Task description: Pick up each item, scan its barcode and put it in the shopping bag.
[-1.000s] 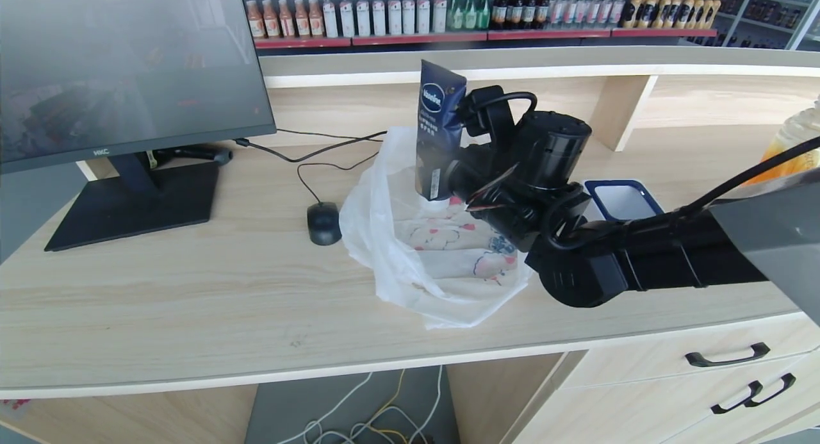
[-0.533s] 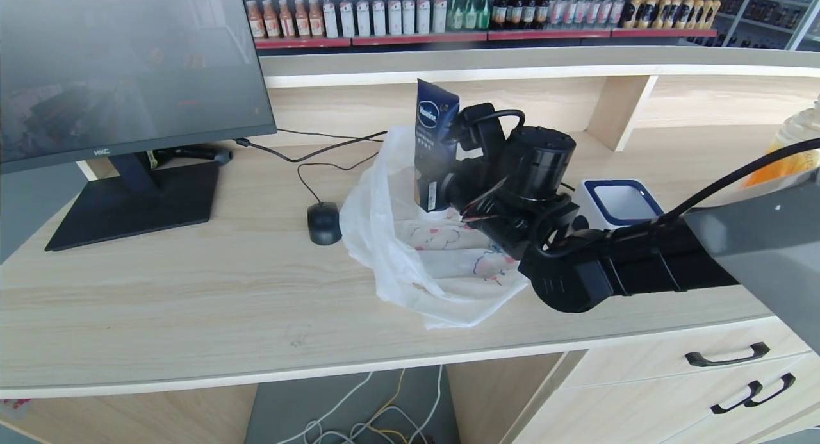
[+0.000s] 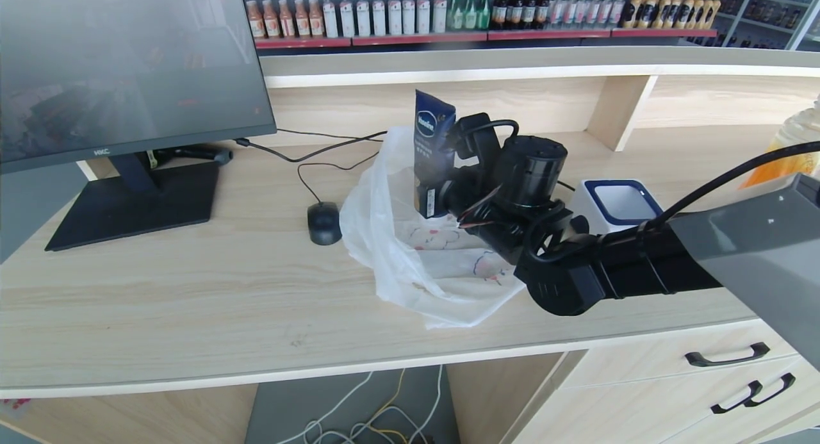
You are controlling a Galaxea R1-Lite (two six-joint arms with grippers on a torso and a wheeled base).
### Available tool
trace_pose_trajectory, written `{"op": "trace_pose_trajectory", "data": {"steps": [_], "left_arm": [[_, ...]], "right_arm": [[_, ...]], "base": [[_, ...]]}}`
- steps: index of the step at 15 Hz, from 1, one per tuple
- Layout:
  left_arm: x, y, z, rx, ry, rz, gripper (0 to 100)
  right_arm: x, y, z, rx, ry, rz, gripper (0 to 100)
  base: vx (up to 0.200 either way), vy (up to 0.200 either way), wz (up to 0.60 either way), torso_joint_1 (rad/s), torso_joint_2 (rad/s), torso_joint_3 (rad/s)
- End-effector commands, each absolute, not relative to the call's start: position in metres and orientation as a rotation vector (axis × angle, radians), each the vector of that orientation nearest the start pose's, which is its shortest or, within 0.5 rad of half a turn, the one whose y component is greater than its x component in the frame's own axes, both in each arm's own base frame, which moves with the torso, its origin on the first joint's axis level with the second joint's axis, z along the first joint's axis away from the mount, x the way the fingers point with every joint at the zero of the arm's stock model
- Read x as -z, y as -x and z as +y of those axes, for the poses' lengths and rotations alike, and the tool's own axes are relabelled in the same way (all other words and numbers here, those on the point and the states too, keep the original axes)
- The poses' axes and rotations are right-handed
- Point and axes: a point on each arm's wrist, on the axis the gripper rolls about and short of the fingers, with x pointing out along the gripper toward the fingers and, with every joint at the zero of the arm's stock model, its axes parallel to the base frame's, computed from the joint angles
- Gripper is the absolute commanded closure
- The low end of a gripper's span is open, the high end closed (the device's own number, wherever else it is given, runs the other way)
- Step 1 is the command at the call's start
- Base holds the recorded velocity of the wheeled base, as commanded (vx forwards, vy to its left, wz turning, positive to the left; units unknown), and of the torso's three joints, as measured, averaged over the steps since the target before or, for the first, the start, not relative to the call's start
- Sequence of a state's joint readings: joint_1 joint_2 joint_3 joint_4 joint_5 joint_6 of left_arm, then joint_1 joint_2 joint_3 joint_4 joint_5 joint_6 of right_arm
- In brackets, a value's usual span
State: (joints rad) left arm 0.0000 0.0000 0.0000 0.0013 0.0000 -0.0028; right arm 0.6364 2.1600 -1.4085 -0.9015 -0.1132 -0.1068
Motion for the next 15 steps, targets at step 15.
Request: {"op": "trace_pose_trajectory", "data": {"steps": [15], "left_arm": [[-0.0755,0.0228,0.0,0.0,0.003,0.0,0]], "right_arm": [[-0.1901,-0.3633,0.2654,-0.515,0.056,-0.149,100]], "base": [[0.0,0.0,0.0,0.0,0.0,0.0]]}}
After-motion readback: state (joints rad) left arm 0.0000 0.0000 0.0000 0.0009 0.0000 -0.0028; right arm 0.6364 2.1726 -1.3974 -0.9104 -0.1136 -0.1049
